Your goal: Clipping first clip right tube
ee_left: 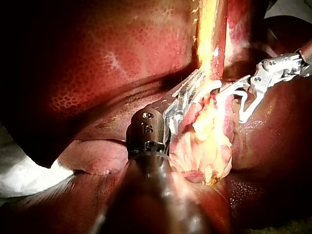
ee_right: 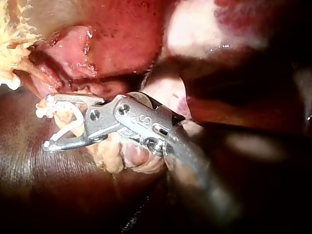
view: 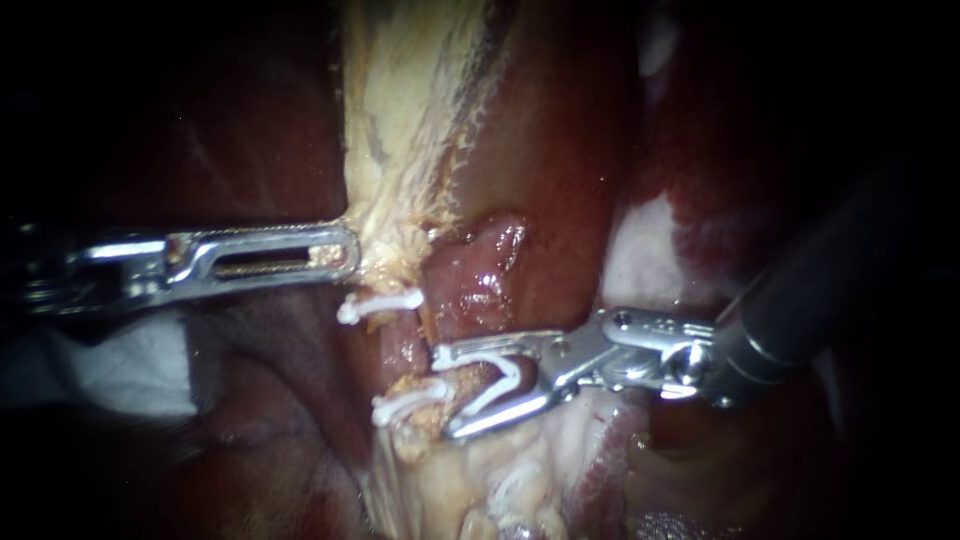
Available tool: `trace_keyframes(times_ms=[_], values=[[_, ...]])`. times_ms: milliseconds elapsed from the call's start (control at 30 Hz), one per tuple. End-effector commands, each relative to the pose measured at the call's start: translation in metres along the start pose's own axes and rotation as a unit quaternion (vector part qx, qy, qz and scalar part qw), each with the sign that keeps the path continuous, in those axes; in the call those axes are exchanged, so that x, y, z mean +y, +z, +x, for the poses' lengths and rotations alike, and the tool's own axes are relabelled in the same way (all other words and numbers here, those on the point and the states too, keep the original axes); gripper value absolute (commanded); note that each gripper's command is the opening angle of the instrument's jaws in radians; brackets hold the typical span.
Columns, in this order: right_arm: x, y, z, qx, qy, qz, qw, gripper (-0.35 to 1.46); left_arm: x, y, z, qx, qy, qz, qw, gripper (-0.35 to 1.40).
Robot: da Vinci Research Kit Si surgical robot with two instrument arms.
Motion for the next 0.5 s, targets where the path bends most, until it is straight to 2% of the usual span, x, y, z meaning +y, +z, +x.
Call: trace_keyframes(times_ms=[33, 200, 500], values=[[-0.0003, -0.0006, 0.0005, 0.002, 0.003, -0.001, 1.0000, 0.60, 0.0000, -0.0001, -0.0001, -0.001, 0.000, 0.000, 1.0000, -0.35], [-0.0004, -0.0024, 0.0015, 0.005, 0.007, -0.009, 0.9999, 0.60, -0.0001, -0.0004, -0.0002, -0.001, -0.001, 0.001, 1.0000, -0.35], [0.0011, -0.0015, 0.0012, 0.006, 0.006, -0.015, 0.9998, 0.60, -0.0011, -0.0008, 0.0000, -0.003, -0.002, 0.001, 1.0000, -0.35]])
